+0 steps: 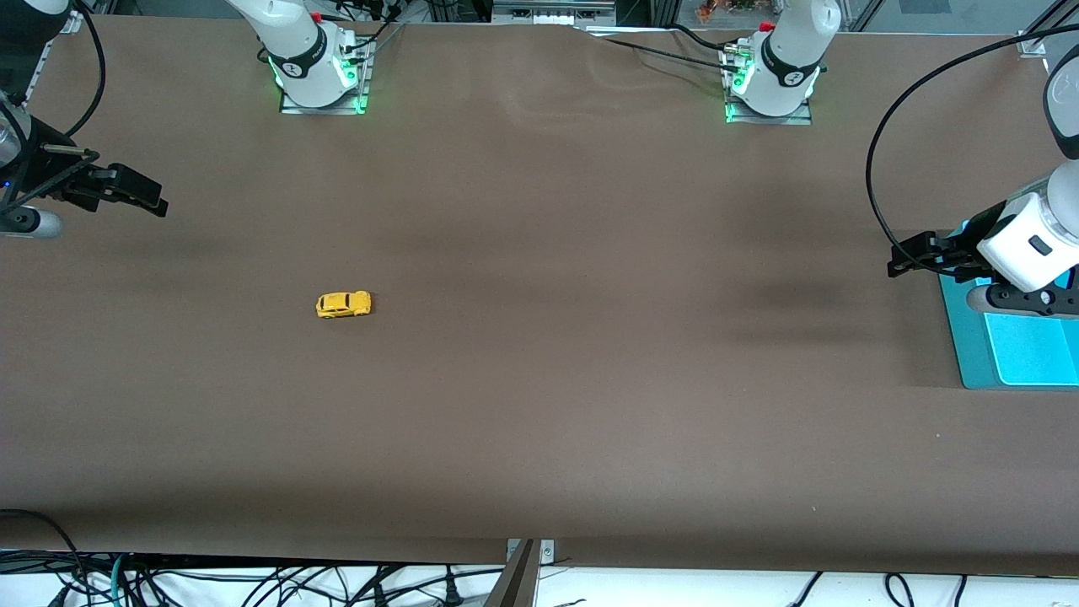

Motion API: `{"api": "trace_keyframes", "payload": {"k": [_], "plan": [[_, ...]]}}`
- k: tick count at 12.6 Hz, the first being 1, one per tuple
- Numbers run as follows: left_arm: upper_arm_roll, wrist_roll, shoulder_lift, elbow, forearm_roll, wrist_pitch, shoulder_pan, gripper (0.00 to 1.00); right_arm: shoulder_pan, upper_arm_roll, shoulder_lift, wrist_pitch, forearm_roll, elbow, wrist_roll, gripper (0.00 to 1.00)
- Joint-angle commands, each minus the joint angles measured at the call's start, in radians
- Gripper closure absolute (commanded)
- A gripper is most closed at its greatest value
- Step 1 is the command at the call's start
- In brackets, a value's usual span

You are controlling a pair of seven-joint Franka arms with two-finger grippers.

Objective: Wind and store yellow beetle car

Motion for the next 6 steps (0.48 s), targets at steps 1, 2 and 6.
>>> {"api": "trace_keyframes", "payload": {"k": [1,2,6], "plan": [[0.003,0.003,0.016,0.029,-0.010,-0.005,-0.004,0.00,-0.013,0.013,-0.013,-0.004,-0.011,-0.004,-0.008,0.00],[0.003,0.003,0.019,0.030,-0.010,-0.005,-0.006,0.00,-0.013,0.013,-0.011,-0.004,-0.011,-0.004,-0.008,0.00],[0.003,0.005,0.020,0.044,-0.010,-0.005,-0.004,0.00,-0.013,0.012,-0.011,-0.007,-0.011,-0.004,-0.008,0.00]]}}
